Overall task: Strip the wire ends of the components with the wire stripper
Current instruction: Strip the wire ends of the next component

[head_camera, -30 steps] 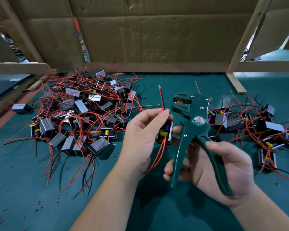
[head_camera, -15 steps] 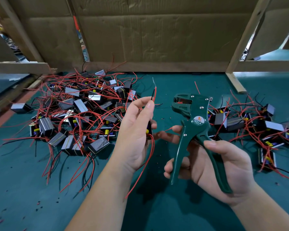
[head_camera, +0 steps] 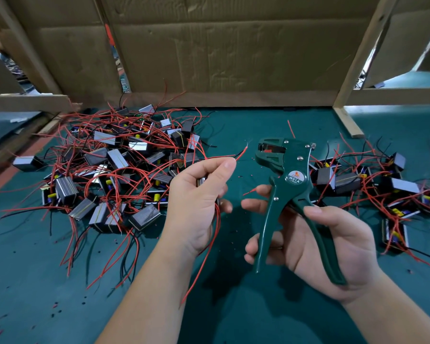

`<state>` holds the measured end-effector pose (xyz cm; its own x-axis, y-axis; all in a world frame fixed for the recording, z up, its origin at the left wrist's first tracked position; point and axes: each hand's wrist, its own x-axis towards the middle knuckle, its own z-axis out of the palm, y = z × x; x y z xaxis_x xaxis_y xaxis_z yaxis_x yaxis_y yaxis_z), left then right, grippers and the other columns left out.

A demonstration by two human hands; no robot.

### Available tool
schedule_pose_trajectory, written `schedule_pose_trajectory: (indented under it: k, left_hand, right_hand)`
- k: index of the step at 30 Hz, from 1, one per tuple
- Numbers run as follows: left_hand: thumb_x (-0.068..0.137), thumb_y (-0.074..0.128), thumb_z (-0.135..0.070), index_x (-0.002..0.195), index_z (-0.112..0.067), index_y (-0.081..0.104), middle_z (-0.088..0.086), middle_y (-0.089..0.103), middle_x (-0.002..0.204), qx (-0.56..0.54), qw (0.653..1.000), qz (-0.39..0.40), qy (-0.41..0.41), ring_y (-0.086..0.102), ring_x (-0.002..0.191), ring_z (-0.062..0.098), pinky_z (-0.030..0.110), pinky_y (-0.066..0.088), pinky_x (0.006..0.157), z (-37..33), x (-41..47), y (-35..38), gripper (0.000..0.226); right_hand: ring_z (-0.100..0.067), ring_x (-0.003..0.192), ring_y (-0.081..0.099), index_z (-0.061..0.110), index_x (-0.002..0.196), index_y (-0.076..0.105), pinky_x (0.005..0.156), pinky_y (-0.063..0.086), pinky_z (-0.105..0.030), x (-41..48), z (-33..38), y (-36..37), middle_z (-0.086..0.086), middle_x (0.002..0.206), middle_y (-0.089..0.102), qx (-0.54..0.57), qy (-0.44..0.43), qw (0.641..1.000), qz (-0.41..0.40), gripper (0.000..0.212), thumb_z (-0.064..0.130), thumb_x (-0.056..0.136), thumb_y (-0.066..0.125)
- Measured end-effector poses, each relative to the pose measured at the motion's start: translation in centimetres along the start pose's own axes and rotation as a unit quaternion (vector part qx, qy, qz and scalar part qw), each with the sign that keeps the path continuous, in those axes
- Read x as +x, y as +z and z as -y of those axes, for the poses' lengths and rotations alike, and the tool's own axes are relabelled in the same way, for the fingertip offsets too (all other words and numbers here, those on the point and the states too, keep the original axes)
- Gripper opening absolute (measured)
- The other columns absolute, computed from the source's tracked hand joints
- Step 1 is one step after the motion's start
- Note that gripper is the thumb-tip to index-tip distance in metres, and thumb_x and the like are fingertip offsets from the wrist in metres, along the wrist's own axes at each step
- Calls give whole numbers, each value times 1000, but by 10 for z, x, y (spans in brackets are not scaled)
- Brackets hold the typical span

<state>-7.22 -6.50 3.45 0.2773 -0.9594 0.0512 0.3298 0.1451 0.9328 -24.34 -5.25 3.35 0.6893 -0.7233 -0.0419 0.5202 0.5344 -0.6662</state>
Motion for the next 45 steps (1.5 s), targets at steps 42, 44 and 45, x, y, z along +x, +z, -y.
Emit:
schedule_pose_trajectory:
  k: [42,44,45]
  left_hand:
    - [61,77,-32,70,-30,75,-10,67,64,142,985,89,27,47,47,4,18,40,44,1,-7,5,9]
    - [62,76,-32,72,-28,76,-10,69,65,138,987,79,25,45,44,5,18,38,42,1,-6,4,10]
    - [64,75,-31,74,-25,76,-10,69,65,129,989,69,23,43,43,5,18,37,41,0,-6,4,12]
  right_hand:
    - [-51,80,61,-3,133,49,76,50,-58,-2,5,2,-24,108,58,-45,-90,995,-14,86,23,59,83]
    - [-50,80,62,-3,134,48,76,50,-58,-2,5,2,-23,119,57,-44,-91,995,-12,87,24,59,83]
    - [-49,79,63,-2,134,48,77,51,-58,-2,5,1,-22,127,55,-43,-89,995,-17,88,25,58,83]
